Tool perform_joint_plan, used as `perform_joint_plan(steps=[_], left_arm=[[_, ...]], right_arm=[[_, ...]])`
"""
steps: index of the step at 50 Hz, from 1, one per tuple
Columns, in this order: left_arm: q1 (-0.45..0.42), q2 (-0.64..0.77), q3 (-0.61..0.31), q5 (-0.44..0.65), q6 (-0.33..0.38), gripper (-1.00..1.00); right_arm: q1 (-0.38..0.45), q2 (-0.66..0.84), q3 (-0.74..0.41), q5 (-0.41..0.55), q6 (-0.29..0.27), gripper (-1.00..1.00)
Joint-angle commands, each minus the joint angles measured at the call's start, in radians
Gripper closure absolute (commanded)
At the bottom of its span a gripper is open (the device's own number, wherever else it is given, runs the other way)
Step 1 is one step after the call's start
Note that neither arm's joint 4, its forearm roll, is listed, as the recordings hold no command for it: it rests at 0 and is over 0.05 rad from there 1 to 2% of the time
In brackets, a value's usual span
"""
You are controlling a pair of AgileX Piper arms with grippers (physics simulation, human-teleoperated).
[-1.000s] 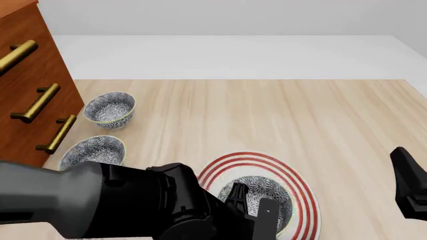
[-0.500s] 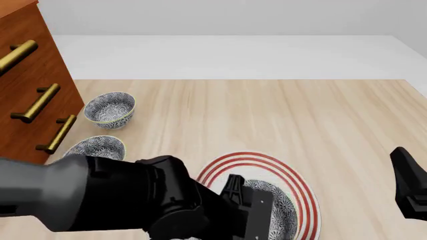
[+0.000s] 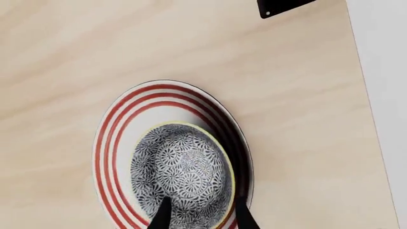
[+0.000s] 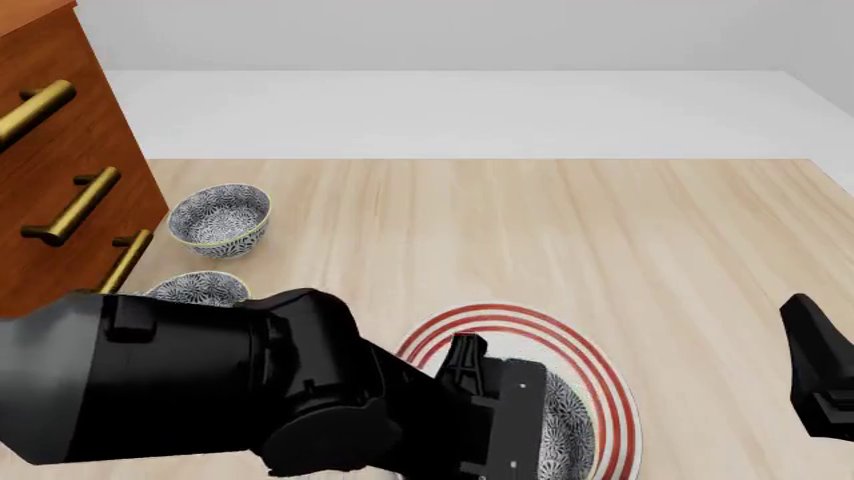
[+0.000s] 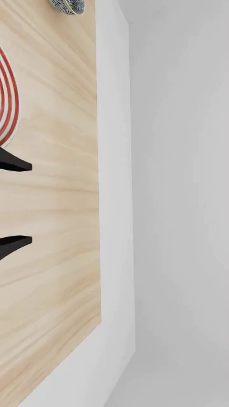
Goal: Pick up the bowl and put it in the middle on the plate.
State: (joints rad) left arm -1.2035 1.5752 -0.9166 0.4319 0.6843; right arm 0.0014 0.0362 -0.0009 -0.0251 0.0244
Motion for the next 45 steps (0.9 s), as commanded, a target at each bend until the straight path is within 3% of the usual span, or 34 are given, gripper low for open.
perform_joint_plan(steps=[1, 18, 29, 45], left_arm=[[0.015, -0.047, -0.003, 0.016, -0.013, -1.0], [0.046, -0.101, -0.013, 0.011, -0.042, -1.0], [0.108, -0.142, 0.042, -0.065, -0.094, -1.0], [0.176, -0.188, 0.124, -0.162, -0.114, -1.0]], right_arm=[[0.0, 0.0, 0.0, 0.0, 0.0, -1.0], [0.0, 0.0, 0.0, 0.0, 0.0, -1.0], [0.0, 0.0, 0.0, 0.0, 0.0, -1.0], [0.0, 0.0, 0.0, 0.0, 0.0, -1.0]])
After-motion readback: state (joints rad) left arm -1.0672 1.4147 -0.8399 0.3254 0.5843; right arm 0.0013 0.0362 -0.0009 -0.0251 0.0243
